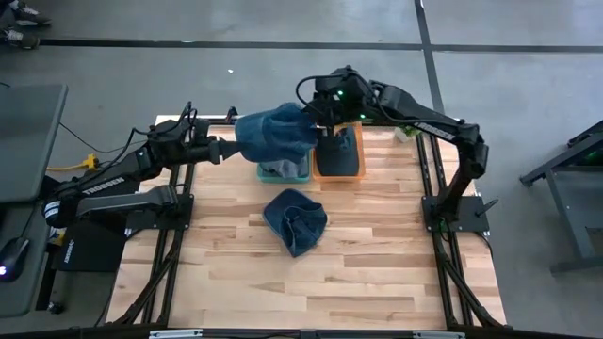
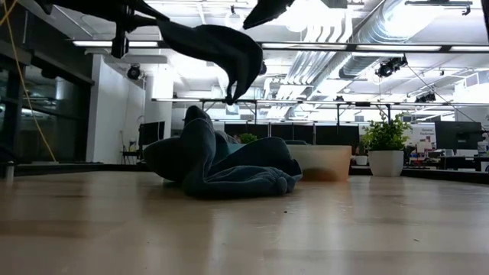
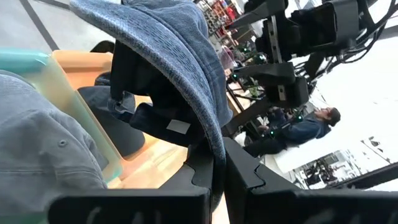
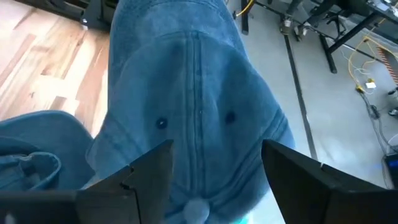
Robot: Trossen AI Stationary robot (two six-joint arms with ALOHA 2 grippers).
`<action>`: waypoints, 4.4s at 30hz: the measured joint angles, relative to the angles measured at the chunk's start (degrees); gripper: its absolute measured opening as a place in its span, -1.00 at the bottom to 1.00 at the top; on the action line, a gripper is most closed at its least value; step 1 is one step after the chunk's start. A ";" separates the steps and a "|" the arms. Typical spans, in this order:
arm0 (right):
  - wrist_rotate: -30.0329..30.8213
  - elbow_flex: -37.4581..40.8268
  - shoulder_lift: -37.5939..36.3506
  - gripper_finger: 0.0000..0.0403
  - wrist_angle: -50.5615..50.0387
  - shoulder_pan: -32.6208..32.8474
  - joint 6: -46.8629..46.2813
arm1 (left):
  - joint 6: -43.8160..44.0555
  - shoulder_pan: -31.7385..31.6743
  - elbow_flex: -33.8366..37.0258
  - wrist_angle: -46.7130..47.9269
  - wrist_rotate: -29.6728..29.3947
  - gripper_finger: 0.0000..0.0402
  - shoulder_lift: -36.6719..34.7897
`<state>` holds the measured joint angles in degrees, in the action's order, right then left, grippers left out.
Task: Pick & Place hat
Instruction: Put the top black cap into the orange bin
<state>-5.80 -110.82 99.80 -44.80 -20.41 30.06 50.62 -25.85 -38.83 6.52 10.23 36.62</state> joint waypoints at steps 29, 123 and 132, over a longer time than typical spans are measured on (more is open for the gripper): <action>-1.02 0.32 7.65 0.17 -2.53 4.53 -5.68 | -1.50 0.00 0.00 -2.41 7.45 -0.97 1.20; 37.76 1.99 5.24 -1.00 -26.90 2.22 51.43 | -0.82 -0.02 -0.02 -1.73 5.69 -0.21 3.45; 46.43 14.85 4.67 -1.00 -16.02 2.06 55.92 | -0.56 -0.02 -0.02 -1.73 6.91 -0.21 3.45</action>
<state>40.63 -95.97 104.47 -60.82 -18.35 85.98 50.06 -25.87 -38.85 4.80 17.14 40.07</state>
